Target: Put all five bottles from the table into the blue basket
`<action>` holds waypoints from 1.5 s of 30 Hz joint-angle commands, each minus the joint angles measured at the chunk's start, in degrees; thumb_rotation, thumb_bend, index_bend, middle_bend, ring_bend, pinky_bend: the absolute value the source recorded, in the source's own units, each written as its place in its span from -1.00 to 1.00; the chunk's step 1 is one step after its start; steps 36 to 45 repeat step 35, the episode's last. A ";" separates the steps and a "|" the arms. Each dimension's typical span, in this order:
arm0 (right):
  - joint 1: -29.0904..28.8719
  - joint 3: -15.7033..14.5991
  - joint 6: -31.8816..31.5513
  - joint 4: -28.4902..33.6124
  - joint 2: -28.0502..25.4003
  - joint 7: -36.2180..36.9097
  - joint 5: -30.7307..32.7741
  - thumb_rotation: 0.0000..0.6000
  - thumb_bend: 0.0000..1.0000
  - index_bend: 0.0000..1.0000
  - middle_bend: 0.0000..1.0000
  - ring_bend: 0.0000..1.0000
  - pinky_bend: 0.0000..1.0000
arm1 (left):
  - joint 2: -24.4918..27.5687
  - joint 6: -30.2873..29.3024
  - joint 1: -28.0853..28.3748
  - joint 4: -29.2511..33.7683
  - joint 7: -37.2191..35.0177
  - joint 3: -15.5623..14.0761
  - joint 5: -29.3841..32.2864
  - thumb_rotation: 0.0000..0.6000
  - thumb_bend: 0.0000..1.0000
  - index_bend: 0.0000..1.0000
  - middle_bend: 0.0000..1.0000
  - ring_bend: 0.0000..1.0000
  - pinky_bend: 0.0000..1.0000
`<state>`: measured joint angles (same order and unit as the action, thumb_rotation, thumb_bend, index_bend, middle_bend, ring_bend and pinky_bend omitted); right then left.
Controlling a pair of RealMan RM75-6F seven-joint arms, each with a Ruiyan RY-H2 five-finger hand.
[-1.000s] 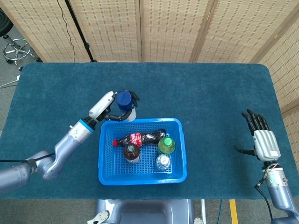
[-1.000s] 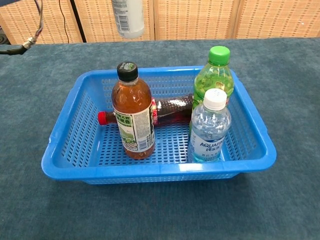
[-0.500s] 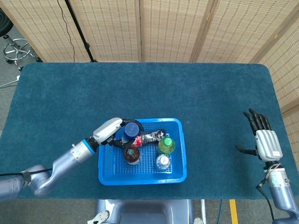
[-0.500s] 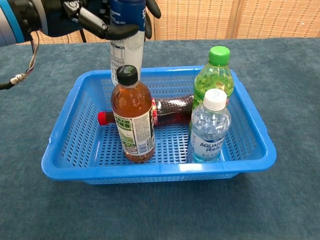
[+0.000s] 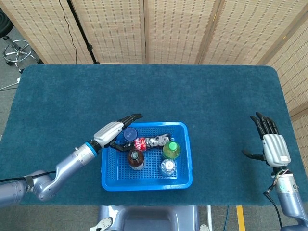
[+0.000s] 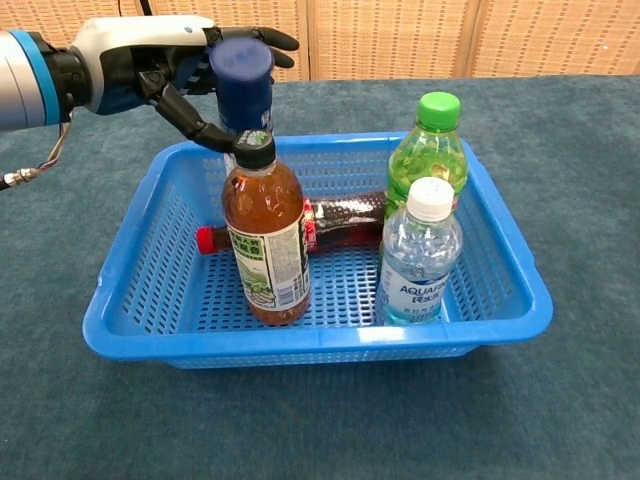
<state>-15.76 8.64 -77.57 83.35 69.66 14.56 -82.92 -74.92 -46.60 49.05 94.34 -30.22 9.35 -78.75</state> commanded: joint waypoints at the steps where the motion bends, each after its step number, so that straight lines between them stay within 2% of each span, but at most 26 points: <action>1: 0.02 0.00 -0.08 0.05 -0.02 -0.03 -0.05 1.00 -1.00 -1.00 -1.00 -1.00 -1.00 | 0.45 -1.64 -0.84 0.43 0.03 0.16 -0.43 1.00 -0.79 -1.00 -1.00 -1.00 -1.00; 8: 0.25 -0.08 -0.76 0.48 -0.27 -0.23 -0.49 1.00 -1.00 -1.00 -1.00 -1.00 -1.00 | 3.02 -7.31 -4.04 1.93 0.49 -0.33 -3.17 1.00 -0.81 -1.00 -1.00 -1.00 -1.00; 11: 0.45 -0.40 -1.51 0.93 -0.51 -0.28 -1.50 1.00 -1.00 -1.00 -1.00 -1.00 -1.00 | 7.42 -10.65 -6.95 3.36 5.29 -1.57 -3.71 1.00 -0.81 -1.00 -1.00 -1.00 -1.00; 14: 0.51 -0.90 -1.95 1.07 -0.58 -0.70 -2.58 1.00 -1.00 -1.00 -1.00 -1.00 -1.00 | 10.64 -15.94 -11.42 5.00 12.75 -2.67 -1.67 1.00 -0.82 -1.00 -1.00 -1.00 -1.00; 19: 0.65 -1.43 -2.89 1.15 -0.26 -2.49 -3.87 1.00 -1.00 -1.00 -1.00 -1.00 -1.00 | 12.54 -24.64 -19.38 6.25 22.10 -5.20 1.82 1.00 -0.82 -1.00 -1.00 -1.00 -1.00; 28: 1.18 -2.19 -4.56 1.58 0.24 -6.94 -5.35 1.00 -1.00 -1.00 -1.00 -1.00 -1.00 | 11.19 -33.24 -30.06 1.64 24.75 -9.28 3.89 1.00 -0.81 -1.00 -1.00 -1.00 -1.00; 35: 1.87 -2.63 -5.80 2.99 -0.15 -8.56 -6.10 1.00 -1.00 -1.00 -1.00 -1.00 -1.00 | 10.37 -39.11 -35.41 1.04 26.49 -9.13 5.36 1.00 -0.82 -1.00 -1.00 -1.00 -1.00; 45: 1.87 -2.63 -5.80 2.99 -0.15 -8.56 -6.10 1.00 -1.00 -1.00 -1.00 -1.00 -1.00 | 10.37 -39.11 -35.41 1.04 26.49 -9.13 5.36 1.00 -0.82 -1.00 -1.00 -1.00 -1.00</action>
